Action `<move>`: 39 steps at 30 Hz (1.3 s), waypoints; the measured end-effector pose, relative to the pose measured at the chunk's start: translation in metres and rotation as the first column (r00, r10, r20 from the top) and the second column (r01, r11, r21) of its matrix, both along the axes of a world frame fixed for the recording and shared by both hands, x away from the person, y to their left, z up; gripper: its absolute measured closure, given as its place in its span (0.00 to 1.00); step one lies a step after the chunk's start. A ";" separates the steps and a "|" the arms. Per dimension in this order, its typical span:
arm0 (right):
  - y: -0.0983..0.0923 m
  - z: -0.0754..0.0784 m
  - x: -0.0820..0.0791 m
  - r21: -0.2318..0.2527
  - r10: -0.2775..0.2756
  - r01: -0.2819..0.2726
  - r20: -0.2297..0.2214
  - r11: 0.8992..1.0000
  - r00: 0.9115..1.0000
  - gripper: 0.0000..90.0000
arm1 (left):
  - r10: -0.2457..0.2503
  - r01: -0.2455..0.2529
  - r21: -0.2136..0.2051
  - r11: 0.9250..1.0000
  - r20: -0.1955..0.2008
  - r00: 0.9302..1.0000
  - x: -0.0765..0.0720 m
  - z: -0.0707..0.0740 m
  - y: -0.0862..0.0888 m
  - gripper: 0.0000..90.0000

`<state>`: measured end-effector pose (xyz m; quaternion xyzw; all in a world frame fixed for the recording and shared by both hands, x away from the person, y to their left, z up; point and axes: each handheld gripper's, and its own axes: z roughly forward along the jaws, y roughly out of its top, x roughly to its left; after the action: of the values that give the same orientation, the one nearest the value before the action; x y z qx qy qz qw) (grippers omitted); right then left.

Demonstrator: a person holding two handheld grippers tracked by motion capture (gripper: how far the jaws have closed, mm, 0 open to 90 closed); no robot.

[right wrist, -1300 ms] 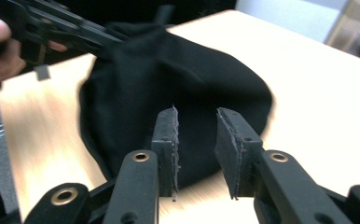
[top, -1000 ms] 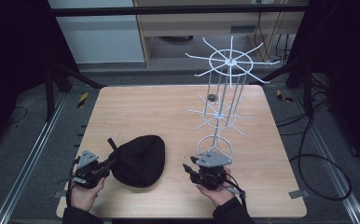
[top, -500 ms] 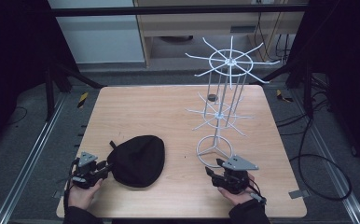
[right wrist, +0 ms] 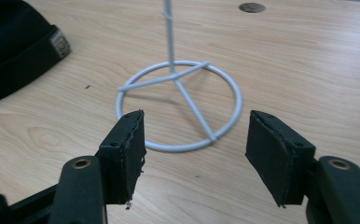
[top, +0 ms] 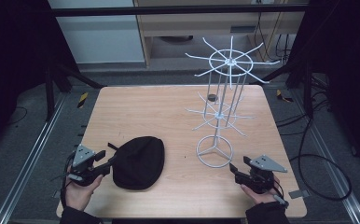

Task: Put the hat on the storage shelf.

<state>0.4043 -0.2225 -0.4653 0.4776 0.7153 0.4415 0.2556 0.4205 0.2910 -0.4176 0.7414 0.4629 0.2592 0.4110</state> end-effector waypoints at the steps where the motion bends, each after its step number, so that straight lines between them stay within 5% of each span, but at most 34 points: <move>1: -0.006 -0.001 0.000 -0.002 -0.012 0.012 -0.005 1.000 1.000 0.40 | -0.020 0.020 0.008 1.000 -0.001 1.000 0.002 0.006 -0.004 0.55; 12: -0.024 -0.009 0.004 -0.034 -0.046 0.045 -0.049 0.998 0.998 0.39 | -0.105 0.108 0.076 0.991 -0.041 0.994 0.024 0.019 -0.035 0.51; 25: -0.027 -0.012 0.008 -0.063 -0.044 0.040 -0.066 0.997 0.997 0.41 | -0.152 0.176 0.161 0.971 -0.154 0.976 0.042 -0.009 -0.058 0.50; 29: -0.027 -0.013 0.009 -0.074 -0.042 0.037 -0.069 0.997 0.997 0.41 | -0.136 0.178 0.215 0.960 -0.198 0.971 0.045 -0.018 -0.062 0.56; 36: -0.027 -0.015 0.010 -0.080 -0.038 0.032 -0.079 0.996 0.996 0.42 | -0.127 0.174 0.168 0.970 -0.258 0.958 0.048 -0.021 -0.059 0.83; 39: -0.027 -0.016 0.010 -0.083 -0.038 0.031 -0.084 0.996 0.996 0.42 | -0.130 0.167 0.155 0.974 -0.223 0.966 0.045 -0.016 -0.058 0.93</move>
<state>0.4144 -0.2492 -0.4810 0.4975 0.7345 0.3869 0.2517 0.4651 0.2331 -0.4340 0.8301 0.4228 0.1864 0.3120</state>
